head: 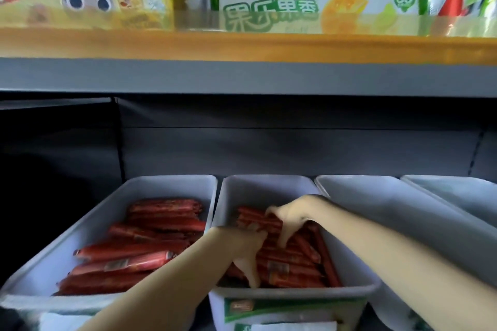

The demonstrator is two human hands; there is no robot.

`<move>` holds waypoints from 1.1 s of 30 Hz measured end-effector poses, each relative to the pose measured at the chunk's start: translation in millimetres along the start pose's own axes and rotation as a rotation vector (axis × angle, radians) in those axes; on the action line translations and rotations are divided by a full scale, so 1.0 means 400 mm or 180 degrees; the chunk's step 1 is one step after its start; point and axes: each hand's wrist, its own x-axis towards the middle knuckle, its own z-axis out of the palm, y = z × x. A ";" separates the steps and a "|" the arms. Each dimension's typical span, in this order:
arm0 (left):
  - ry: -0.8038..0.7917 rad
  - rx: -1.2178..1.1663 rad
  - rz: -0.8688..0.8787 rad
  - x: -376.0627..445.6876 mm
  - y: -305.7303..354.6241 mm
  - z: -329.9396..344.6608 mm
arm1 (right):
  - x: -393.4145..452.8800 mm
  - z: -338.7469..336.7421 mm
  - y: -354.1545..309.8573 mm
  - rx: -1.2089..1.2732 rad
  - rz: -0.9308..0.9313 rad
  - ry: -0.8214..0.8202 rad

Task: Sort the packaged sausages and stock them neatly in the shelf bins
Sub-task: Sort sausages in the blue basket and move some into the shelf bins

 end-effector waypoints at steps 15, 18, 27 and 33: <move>0.0075 0.0040 -0.0116 0.001 -0.006 -0.001 | -0.279 -0.045 -0.004 0.0230 0.0083 0.1452; 0.0647 0.0305 -0.0417 -0.025 0.009 -0.024 | -0.372 -0.049 0.012 0.0657 0.0167 0.1826; 0.2857 -0.3721 -0.0632 -0.207 0.135 -0.104 | -0.699 0.102 -0.003 0.2900 -0.0402 0.2784; 0.1391 -0.3887 0.0439 -0.418 0.264 0.136 | -0.708 0.361 -0.090 0.3323 -0.0491 0.2388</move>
